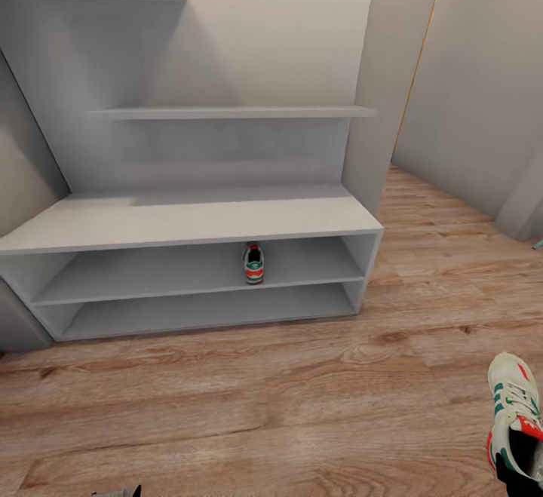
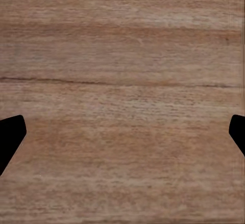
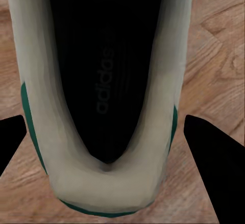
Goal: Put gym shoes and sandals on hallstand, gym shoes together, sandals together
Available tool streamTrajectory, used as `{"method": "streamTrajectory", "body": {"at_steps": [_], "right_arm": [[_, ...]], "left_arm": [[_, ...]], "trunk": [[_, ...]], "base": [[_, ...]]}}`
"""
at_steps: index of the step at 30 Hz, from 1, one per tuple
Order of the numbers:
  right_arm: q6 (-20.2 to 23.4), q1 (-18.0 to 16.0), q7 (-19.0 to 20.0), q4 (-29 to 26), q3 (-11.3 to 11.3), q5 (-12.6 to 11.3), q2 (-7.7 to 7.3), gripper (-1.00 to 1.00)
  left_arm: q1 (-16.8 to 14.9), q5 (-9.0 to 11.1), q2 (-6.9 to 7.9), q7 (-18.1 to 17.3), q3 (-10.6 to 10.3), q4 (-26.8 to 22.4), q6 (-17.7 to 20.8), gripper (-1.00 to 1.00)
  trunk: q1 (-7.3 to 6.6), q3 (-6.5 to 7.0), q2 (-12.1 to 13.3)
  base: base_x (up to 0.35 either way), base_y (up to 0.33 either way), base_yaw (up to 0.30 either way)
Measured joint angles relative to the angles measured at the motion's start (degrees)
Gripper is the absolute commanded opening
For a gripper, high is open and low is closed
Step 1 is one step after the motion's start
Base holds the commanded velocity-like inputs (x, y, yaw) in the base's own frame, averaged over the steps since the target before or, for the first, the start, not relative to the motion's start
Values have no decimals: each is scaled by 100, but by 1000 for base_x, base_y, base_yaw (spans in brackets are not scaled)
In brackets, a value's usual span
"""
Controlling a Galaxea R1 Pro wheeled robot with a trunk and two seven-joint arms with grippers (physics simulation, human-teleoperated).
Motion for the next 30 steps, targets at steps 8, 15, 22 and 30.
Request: {"method": "streamTrajectory", "body": {"at_steps": [8, 15, 22, 30], "right_arm": [[43, -27, -112, 177, 1376, 483, 895, -100], [1675, -1104, -1447, 87, 3009, 646, 1854, -100], [3389, -2464, -2140, 64, 3810, 665, 2370, -100], [3634, -3094, -2195, -138, 3868, 633, 2371, -100]], "left_arm": [[-48, -500, 10, -103, -693, -1, -8, 100], [-33, -523, 41, -657, -729, 8, -14, 100], [5, -569, 74, -846, -765, 3, -122, 100], [23, -588, 60, -861, -805, 7, -604, 100]], "trunk": [[0, 0, 0], [-1, 1, 0], [-1, 2, 0], [0, 1, 0]], "base": [[-1, 3, 0], [0, 0, 0], [0, 0, 0], [0, 0, 0]]}}
